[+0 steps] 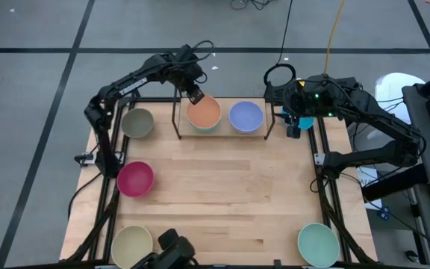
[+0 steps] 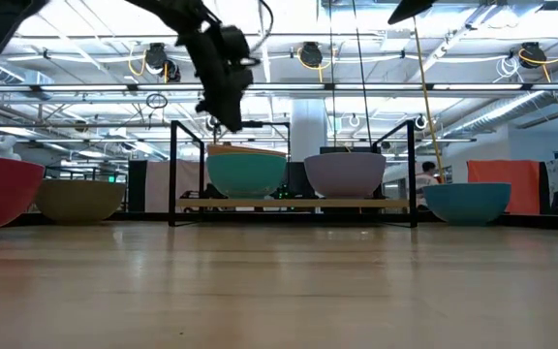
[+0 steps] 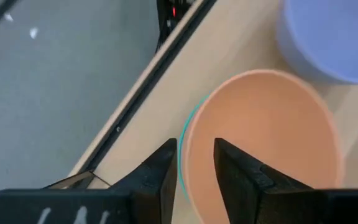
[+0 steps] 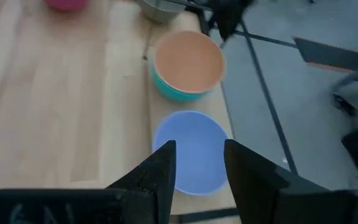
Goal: Place and stack bowls onto a shelf
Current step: Stack the green bowl on top of the purple bowl on the shelf
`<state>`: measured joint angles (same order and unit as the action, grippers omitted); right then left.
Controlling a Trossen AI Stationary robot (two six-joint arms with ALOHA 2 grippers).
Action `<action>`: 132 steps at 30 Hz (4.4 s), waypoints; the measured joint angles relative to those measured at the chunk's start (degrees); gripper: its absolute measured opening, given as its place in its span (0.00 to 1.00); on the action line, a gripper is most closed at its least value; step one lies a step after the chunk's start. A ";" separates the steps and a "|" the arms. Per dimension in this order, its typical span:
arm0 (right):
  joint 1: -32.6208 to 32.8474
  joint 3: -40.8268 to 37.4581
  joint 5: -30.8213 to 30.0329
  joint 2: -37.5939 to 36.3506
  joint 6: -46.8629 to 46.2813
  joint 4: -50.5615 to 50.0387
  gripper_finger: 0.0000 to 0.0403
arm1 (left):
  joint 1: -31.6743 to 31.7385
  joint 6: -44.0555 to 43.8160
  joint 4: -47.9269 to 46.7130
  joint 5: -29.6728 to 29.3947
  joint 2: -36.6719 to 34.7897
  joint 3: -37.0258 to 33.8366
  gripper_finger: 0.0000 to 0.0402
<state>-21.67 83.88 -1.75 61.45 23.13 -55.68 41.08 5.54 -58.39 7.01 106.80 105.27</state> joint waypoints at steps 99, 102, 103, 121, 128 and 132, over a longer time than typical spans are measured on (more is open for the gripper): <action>65.57 -63.01 30.22 0.76 -102.73 44.41 0.02 | -6.09 -3.28 -8.42 -0.03 -20.36 0.00 0.28; 65.13 -63.01 30.40 0.76 -102.94 44.61 0.01 | -6.08 -3.80 -8.41 -0.03 -20.36 0.00 0.28; 64.87 -63.00 30.41 0.69 -102.75 44.68 0.01 | -6.08 -4.12 -8.39 -0.03 -20.36 0.00 0.28; 44.93 -42.50 15.41 -5.86 -90.27 21.05 0.00 | -6.10 -4.14 -8.26 -2.64 -20.36 0.00 0.28; 34.34 -30.41 8.92 -4.23 -78.25 4.49 0.00 | -6.09 -2.03 -8.24 -6.01 -20.36 0.00 0.28; 27.84 -24.44 8.98 -1.43 -69.18 -0.84 0.00 | -6.10 -0.96 -8.26 -6.03 -20.36 0.00 0.28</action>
<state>6.17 59.44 7.22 60.02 -46.05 -56.52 34.98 4.58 -66.65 0.97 86.43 105.27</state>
